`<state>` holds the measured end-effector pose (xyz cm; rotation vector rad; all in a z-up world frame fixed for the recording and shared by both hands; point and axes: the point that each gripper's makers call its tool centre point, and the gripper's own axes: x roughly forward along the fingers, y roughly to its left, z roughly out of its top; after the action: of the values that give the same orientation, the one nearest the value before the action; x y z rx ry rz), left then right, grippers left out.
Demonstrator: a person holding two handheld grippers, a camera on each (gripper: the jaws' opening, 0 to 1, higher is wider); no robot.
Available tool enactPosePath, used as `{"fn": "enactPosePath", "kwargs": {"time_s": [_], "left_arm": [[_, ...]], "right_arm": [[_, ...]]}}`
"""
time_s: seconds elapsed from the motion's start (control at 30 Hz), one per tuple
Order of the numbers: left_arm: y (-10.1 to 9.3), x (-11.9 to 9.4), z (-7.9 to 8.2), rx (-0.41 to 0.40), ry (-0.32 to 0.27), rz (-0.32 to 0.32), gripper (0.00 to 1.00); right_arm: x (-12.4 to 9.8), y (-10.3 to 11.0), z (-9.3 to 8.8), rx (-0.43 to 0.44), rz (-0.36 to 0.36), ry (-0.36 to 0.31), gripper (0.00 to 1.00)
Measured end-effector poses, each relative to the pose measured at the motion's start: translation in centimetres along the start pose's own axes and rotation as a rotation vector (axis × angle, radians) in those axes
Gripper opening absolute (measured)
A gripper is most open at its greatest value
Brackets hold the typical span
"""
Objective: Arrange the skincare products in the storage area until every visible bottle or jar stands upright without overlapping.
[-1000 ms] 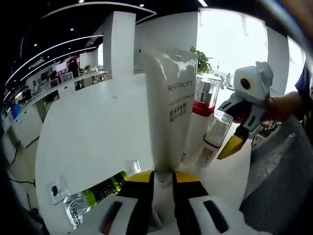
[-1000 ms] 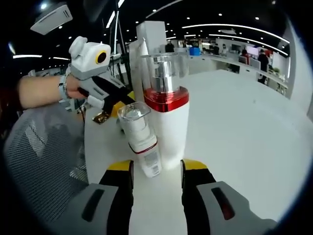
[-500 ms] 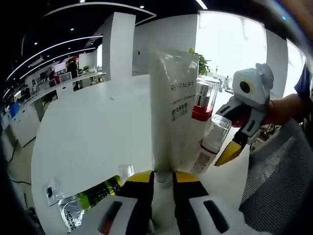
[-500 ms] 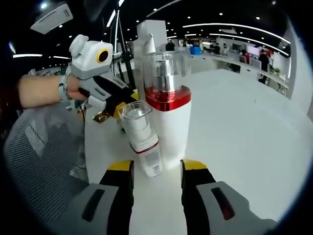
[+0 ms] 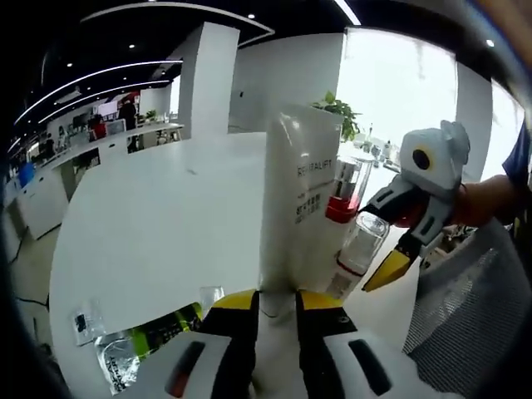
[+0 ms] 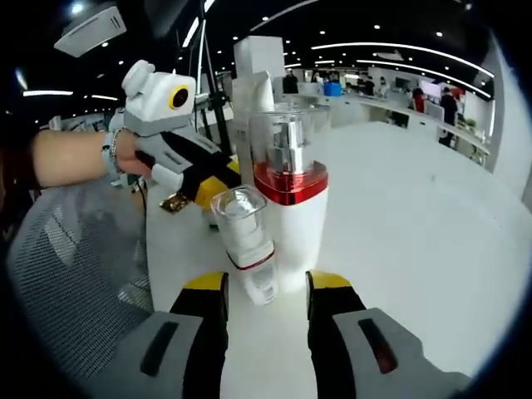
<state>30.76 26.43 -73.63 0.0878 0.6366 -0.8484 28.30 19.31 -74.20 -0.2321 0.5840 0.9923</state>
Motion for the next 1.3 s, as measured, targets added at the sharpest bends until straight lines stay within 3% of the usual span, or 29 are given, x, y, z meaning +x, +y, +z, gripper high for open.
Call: {"fn": "enactPosePath", "kwargs": {"time_s": [0.13, 0.23, 0.37, 0.5, 0.63, 0.77, 1.0, 1.1, 1.3], "left_arm": [[1.0, -1.2, 0.4, 0.02, 0.004, 0.035, 0.19], [2.4, -2.0, 0.0, -0.017, 0.02, 0.086, 0.2], [4.6, -2.6, -1.9, -0.007, 0.113, 0.182, 0.25], [4.2, -1.9, -2.6, -0.007, 0.146, 0.174, 0.29], [4.1, -1.3, -4.5, 0.053, 0.248, 0.2, 0.33], [4.2, -0.5, -5.7, 0.056, 0.3, 0.218, 0.33], [5.3, -0.2, -6.2, -0.001, 0.298, 0.278, 0.23], [5.2, -0.2, -6.4, -0.028, 0.284, 0.269, 0.22], [5.6, -1.0, -5.4, -0.071, 0.266, 0.309, 0.2]], "right_arm": [[-0.5, -0.2, -0.1, -0.012, -0.015, 0.025, 0.35], [-1.1, -0.2, 0.0, -0.017, -0.027, 0.044, 0.35], [-1.8, 0.2, -0.6, -0.007, -0.053, 0.164, 0.35], [-2.3, 0.2, -0.9, 0.071, -0.09, 0.242, 0.34], [-2.6, 0.9, -0.6, 0.13, -0.087, 0.237, 0.34], [-2.7, 1.6, -1.1, 0.087, -0.12, 0.265, 0.34], [-1.9, 2.8, -1.7, 0.008, -0.106, 0.274, 0.33], [-2.0, 2.2, -2.6, -0.064, -0.133, 0.326, 0.32], [-2.0, 2.5, -2.3, -0.032, -0.112, 0.297, 0.3]]}}
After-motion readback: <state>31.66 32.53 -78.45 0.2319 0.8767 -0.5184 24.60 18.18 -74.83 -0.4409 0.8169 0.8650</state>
